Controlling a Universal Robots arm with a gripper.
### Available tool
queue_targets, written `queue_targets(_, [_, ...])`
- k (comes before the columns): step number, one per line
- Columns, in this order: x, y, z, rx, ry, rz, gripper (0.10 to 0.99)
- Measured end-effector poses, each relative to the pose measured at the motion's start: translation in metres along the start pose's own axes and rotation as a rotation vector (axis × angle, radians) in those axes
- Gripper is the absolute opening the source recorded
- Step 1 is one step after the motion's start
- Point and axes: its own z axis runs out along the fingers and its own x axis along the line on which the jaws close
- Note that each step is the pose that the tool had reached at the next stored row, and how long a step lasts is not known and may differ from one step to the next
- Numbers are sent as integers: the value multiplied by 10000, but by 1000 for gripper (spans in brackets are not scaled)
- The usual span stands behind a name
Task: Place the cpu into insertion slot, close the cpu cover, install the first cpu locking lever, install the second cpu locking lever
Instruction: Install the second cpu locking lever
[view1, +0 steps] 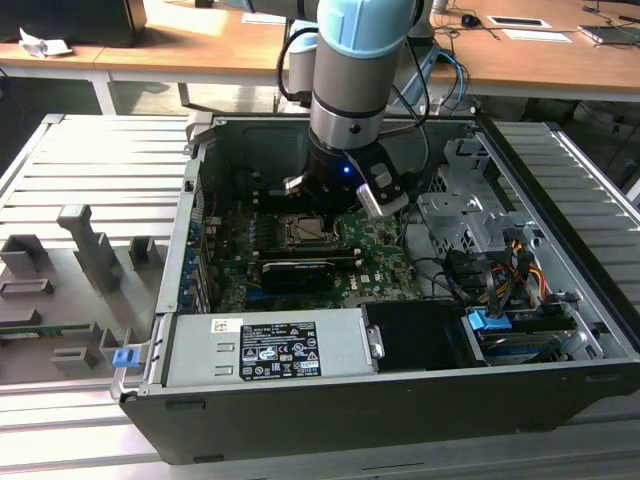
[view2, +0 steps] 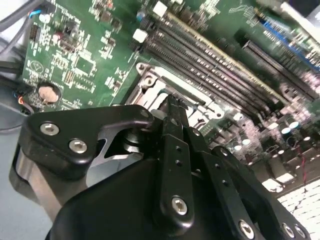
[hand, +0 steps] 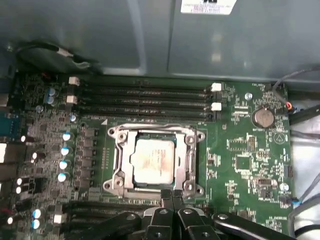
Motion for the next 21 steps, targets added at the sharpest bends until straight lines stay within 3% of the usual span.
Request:
queue_targets(3, [47, -63, -7, -3, 27, -165, 106])
queue_targets(5, [89, -62, -5, -5, 34, -218, 106])
queue_targets(7, [243, -56, 16, -2, 22, -220, 106])
queue_targets(9, [391, -55, 99, -1, 21, -221, 106])
queue_targets(12, [426, -67, 199, -5, 22, -221, 106])
queue_targets(13, [431, -72, 226, -53, 20, -221, 106])
queue_targets(14, [443, -77, 232, -287, 4, -221, 106])
queue_targets(17, [461, -98, 235, -571, -13, -224, 106])
queue_targets(21, [488, -133, 237, -692, -21, -223, 106])
